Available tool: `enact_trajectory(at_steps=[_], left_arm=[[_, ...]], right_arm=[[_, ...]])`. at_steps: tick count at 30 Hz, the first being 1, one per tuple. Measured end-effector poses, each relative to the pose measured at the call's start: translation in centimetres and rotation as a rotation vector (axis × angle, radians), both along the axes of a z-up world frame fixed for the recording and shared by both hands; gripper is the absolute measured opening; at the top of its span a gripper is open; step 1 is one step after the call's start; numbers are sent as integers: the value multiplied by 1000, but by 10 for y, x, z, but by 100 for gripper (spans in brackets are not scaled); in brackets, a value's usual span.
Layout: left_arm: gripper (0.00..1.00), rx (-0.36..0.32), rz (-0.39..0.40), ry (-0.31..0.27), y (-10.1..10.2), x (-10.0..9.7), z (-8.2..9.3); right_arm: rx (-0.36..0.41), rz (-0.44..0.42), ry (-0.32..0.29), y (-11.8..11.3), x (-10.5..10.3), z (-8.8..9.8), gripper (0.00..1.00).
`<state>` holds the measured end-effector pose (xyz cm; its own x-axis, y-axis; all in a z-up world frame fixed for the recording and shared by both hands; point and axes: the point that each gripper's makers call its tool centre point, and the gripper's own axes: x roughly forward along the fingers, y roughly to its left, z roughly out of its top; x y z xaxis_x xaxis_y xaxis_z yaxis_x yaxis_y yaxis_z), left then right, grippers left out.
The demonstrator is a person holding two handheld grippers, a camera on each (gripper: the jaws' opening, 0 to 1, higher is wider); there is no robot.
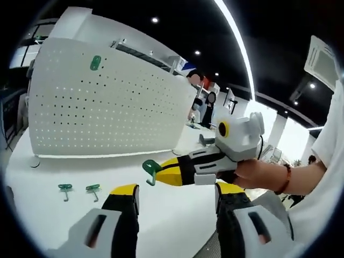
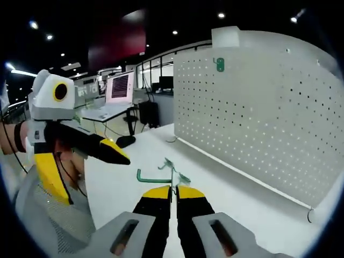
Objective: Insert the hook assembly into the mounting plate slot until the hook locks in place.
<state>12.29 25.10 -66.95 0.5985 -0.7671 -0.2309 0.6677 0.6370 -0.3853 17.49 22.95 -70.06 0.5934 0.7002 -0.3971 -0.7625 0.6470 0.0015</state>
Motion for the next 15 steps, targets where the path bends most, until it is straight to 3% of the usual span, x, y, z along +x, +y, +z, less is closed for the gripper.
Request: enact_trajectory(at_steps=[5,9,11,15], left_arm=[[55,-46,34,-2,3,4,6],[46,-87,41,3,2,6,12],[42,-111,53,-40,3,8,18],[39,-170,82,-47,5,10,24]], right_arm=[[33,-13,-23,-3,1,11,1],[41,-6,-45,-3,1,19,1],[59,-7,-58,-2,1,25,1],[72,15,-77,4,-4,32,1]])
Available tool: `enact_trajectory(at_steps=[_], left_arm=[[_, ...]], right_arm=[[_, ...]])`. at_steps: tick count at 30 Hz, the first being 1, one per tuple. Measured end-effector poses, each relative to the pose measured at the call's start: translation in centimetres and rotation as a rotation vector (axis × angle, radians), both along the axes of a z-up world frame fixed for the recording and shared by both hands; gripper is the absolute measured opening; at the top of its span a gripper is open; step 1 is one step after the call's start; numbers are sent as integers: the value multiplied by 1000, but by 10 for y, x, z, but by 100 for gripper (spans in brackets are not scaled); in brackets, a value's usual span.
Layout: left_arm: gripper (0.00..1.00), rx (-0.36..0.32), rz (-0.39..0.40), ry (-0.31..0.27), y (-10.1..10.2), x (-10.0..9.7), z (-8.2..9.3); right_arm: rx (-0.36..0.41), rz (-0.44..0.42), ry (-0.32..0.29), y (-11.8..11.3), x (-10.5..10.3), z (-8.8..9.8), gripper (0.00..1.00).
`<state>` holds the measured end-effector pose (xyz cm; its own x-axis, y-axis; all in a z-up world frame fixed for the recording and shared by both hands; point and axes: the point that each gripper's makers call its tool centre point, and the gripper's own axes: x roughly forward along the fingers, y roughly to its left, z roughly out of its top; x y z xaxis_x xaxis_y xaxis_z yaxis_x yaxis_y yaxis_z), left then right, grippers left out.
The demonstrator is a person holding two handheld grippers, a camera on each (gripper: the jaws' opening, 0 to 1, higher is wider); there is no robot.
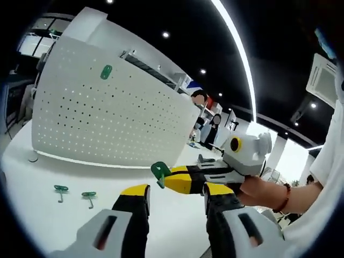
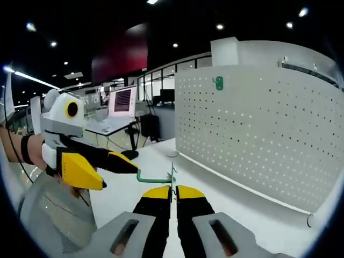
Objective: Insert the hook assembly into the mounting plate slot until the hook locks in place.
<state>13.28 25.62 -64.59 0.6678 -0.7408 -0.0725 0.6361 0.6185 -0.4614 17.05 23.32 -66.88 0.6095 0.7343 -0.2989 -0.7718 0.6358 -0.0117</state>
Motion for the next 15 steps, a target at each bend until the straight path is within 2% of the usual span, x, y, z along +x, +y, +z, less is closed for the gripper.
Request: enact_trajectory(at_steps=[5,15], left_arm=[[35,-23,11,22,1,2,1],[21,-75,13,39,-2,2,5]], right_arm=[[29,5,1,4,-3,3,2],[54,22,-48,9,-8,15,2]])
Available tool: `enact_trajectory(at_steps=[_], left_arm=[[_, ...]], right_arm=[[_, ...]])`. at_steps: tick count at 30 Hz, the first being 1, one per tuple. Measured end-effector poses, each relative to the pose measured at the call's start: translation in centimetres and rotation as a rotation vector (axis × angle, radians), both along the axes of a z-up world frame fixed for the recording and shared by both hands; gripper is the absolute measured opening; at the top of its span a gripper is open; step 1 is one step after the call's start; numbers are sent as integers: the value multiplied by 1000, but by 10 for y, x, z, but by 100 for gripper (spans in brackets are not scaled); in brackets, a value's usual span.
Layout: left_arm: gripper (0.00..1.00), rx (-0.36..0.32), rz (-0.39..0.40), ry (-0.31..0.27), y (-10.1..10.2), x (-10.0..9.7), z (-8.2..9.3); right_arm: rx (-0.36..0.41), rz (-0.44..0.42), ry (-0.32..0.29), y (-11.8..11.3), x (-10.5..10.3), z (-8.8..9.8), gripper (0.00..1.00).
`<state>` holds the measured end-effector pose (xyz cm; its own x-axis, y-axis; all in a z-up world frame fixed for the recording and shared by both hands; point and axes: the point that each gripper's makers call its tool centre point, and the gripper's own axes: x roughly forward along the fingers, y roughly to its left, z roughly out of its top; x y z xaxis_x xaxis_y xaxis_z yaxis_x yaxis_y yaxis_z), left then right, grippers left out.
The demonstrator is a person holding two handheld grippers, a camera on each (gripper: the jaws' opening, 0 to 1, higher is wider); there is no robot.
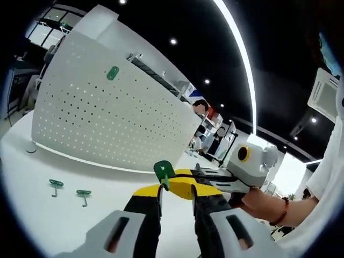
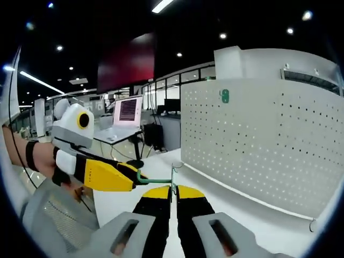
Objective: Insert the hook assembly into the mounting plate slot until the hook locks in place.
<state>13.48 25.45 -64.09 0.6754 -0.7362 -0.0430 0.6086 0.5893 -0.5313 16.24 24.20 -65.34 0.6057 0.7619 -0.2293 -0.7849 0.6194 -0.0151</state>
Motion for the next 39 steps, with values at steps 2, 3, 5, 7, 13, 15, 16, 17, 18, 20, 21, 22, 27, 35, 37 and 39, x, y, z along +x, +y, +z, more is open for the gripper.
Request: enact_trajectory(at_steps=[2,3,5,7,13,15,16,17,18,20,21,22,27,35,37,39], left_arm=[[17,-15,-1,7,0,0,1],[17,-20,5,14,1,1,0],[15,-38,7,19,1,1,1],[14,-49,15,19,2,1,1],[10,-87,30,42,4,2,0],[8,-93,29,51,4,2,0],[8,-113,35,54,5,3,2],[7,-128,43,58,6,4,3],[6,-147,51,62,8,5,4],[5,-156,57,61,8,6,4],[5,-155,57,62,8,6,4],[4,-155,58,64,7,6,4],[4,-158,53,69,5,5,3],[4,-173,44,81,4,4,1],[4,-155,40,78,4,4,-1],[4,-137,36,73,4,2,-1]], right_arm=[[5,5,-4,1,-2,1,2],[11,2,-4,1,-3,2,2],[17,3,-7,2,-4,2,2],[26,-4,-8,3,-5,3,2],[38,5,-27,7,-9,6,2],[39,11,-55,9,-11,9,2],[38,13,-63,9,-11,9,2],[40,4,-79,9,-11,11,2],[41,1,-80,9,-12,11,2],[42,-23,-88,7,-11,12,2],[41,-22,-97,8,-12,12,2],[42,-23,-98,7,-11,12,2],[36,-28,-104,6,-11,12,2],[31,-21,-114,5,-13,10,2],[25,-14,-108,5,-13,9,2],[10,-6,-132,6,-13,10,3]])
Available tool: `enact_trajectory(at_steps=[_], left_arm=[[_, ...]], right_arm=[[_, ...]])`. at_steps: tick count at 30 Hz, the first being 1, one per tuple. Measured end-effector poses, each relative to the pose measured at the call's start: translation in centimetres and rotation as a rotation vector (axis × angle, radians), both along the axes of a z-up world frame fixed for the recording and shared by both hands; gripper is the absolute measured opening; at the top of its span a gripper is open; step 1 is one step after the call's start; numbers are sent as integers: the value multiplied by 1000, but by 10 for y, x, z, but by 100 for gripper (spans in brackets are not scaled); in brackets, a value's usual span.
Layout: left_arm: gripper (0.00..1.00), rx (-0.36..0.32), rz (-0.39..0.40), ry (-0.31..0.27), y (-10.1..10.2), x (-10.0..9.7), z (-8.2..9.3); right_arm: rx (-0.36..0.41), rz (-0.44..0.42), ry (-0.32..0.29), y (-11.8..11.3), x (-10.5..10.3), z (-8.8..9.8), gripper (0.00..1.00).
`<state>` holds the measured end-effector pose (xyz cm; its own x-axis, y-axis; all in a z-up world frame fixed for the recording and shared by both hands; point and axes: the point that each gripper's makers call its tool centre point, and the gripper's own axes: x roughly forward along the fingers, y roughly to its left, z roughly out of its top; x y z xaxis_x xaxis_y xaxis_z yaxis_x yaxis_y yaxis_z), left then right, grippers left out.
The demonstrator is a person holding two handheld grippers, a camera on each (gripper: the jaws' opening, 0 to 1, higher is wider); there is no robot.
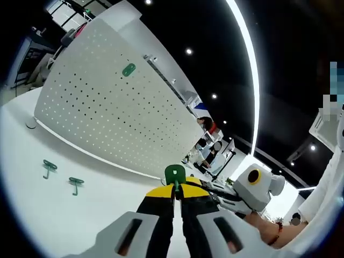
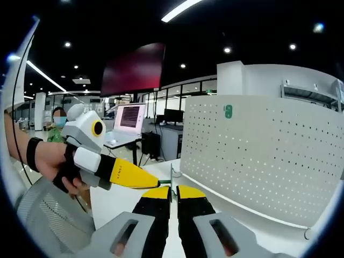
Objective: Insert the hook assembly into the mounting plate slot until the hook locks in place.
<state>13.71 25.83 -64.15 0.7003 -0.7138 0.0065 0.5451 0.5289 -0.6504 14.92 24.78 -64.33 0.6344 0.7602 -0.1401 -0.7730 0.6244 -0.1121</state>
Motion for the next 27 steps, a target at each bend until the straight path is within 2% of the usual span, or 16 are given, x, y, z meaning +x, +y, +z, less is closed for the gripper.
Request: enact_trajectory(at_steps=[9,19,21,27], left_arm=[[3,2,-4,9,3,-1,0],[3,27,9,-8,7,0,1],[3,64,40,-29,11,3,2],[3,92,47,-72,12,3,9]], right_arm=[[-19,21,0,3,-1,-1,3],[-3,20,27,2,-1,1,9],[6,24,33,2,-1,2,12],[5,17,40,-1,-1,1,15]])
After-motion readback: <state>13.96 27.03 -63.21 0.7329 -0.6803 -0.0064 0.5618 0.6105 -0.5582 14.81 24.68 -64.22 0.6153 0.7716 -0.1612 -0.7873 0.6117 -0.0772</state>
